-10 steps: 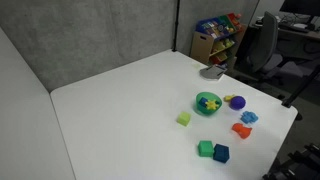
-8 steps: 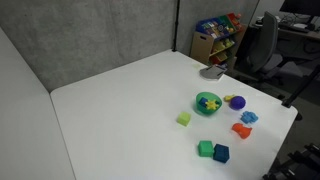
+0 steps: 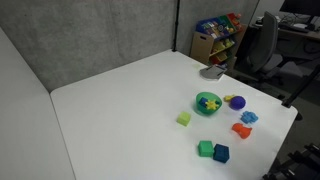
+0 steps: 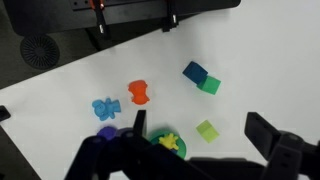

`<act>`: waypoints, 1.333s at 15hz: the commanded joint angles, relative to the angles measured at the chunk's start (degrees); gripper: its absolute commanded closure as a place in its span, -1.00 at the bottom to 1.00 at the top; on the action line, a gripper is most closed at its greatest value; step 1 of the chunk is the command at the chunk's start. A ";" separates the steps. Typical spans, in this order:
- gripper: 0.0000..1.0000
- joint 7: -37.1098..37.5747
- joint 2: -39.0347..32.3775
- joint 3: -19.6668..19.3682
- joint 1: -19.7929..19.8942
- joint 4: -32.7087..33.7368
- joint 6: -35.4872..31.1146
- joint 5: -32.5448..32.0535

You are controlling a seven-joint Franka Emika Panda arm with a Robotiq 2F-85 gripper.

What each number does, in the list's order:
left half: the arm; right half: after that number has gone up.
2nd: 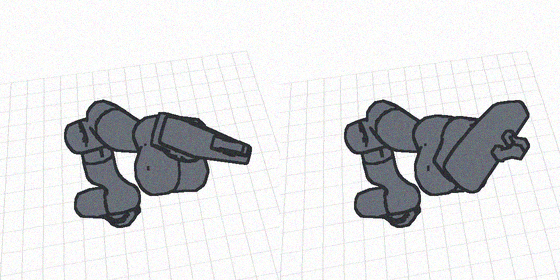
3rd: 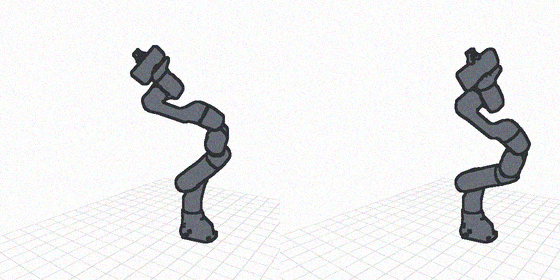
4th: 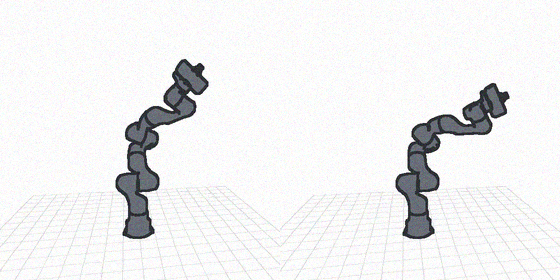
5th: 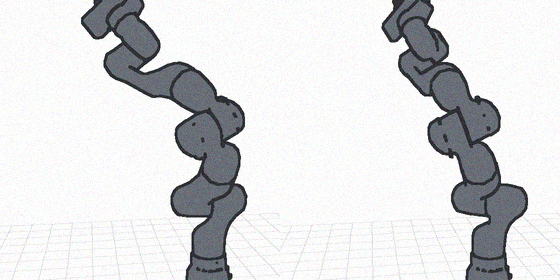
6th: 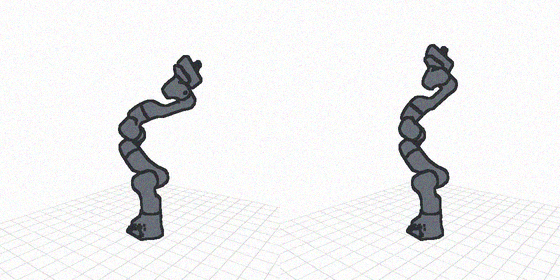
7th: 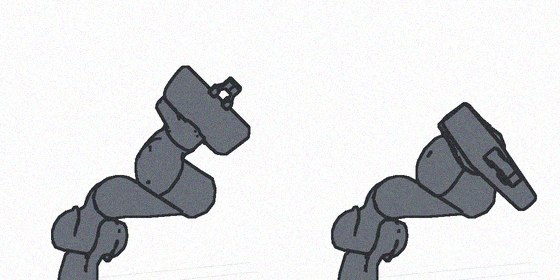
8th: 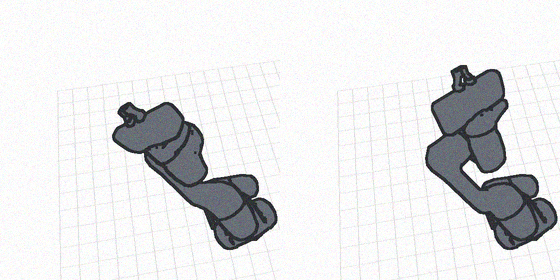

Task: Remove the yellow microbe shaped toy from the green bowl and put it on top of the light green block

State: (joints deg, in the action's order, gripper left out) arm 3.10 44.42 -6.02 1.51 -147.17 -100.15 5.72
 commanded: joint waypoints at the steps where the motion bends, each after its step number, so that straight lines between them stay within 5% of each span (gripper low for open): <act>1: -1.00 -0.16 -3.91 0.97 1.14 2.83 -0.64 0.50; 20: -1.00 5.53 -36.77 6.49 -0.68 19.97 -18.98 -0.63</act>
State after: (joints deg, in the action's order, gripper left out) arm 6.62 12.60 -0.47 1.25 -131.10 -117.66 5.72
